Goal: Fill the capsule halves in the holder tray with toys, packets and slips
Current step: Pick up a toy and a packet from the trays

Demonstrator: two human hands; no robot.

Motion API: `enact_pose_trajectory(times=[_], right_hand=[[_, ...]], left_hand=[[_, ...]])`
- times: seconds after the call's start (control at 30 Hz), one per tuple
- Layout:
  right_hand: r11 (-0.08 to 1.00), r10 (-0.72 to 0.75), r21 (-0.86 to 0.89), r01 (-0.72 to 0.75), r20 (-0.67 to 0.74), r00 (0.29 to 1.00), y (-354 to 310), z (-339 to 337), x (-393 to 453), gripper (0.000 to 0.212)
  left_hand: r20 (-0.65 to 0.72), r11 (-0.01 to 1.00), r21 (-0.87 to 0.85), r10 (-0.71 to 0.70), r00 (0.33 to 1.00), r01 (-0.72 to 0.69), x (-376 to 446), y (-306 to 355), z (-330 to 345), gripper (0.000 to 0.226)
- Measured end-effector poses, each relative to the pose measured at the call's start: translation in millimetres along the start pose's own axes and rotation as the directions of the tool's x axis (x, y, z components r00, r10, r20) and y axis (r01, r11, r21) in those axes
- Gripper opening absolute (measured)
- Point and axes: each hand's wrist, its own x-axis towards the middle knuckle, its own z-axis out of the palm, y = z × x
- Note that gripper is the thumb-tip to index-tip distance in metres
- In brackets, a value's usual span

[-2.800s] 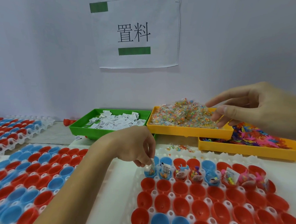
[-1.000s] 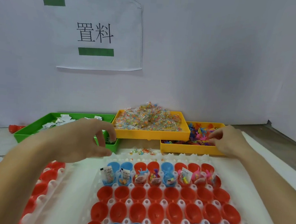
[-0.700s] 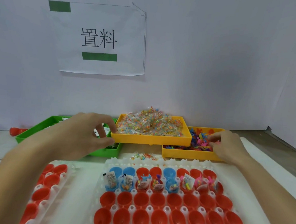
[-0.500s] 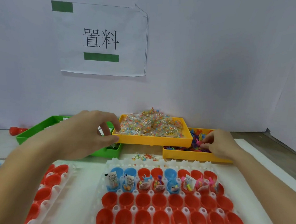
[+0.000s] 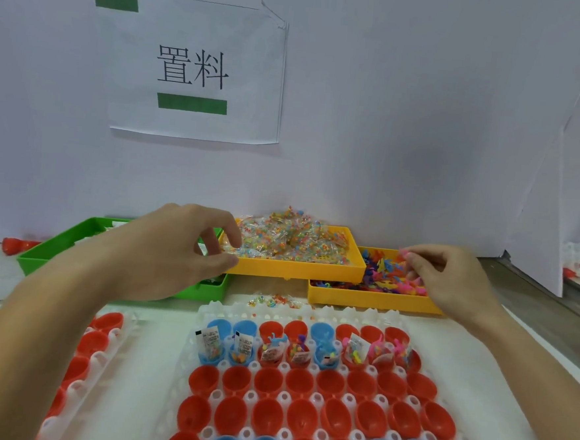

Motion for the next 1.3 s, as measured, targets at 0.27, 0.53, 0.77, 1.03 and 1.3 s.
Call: enact_pose_trajectory(times=[0.27, 0.53, 0.77, 1.03, 1.3], right_hand=[[0.957, -0.037, 0.29, 0.0, 0.12, 0.992, -42.3, -33.8, -72.6, 0.004], [0.987, -0.045, 0.159, -0.009, 0.336, 0.941, -29.9, -51.1, -86.7, 0.027], [0.992, -0.016, 0.116, -0.044, 0.471, 0.882, -26.7, -66.2, -88.9, 0.02], [0.999, -0.029, 0.043, 0.008, 0.533, 0.846, -28.4, -67.6, -90.4, 0.023], [0.997, -0.047, 0.078, 0.003, 0.575, 0.817, -31.6, -58.2, -92.5, 0.02]], left_hand=[[0.066, 0.982, -0.092, 0.173, 0.983, -0.167, 1.7, 45.6, 23.9, 0.007], [0.057, 0.916, -0.192, 0.369, 0.928, -0.352, -14.9, 114.6, 84.0, 0.014], [0.064, 0.959, -0.092, 0.273, 0.96, -0.267, -33.6, 90.6, 102.9, 0.016], [-0.369, 0.916, -0.389, -0.059, 0.927, -0.097, -65.8, 37.0, 79.3, 0.02], [-0.444, 0.856, -0.517, -0.268, 0.855, 0.0, -70.0, 13.8, 79.0, 0.026]])
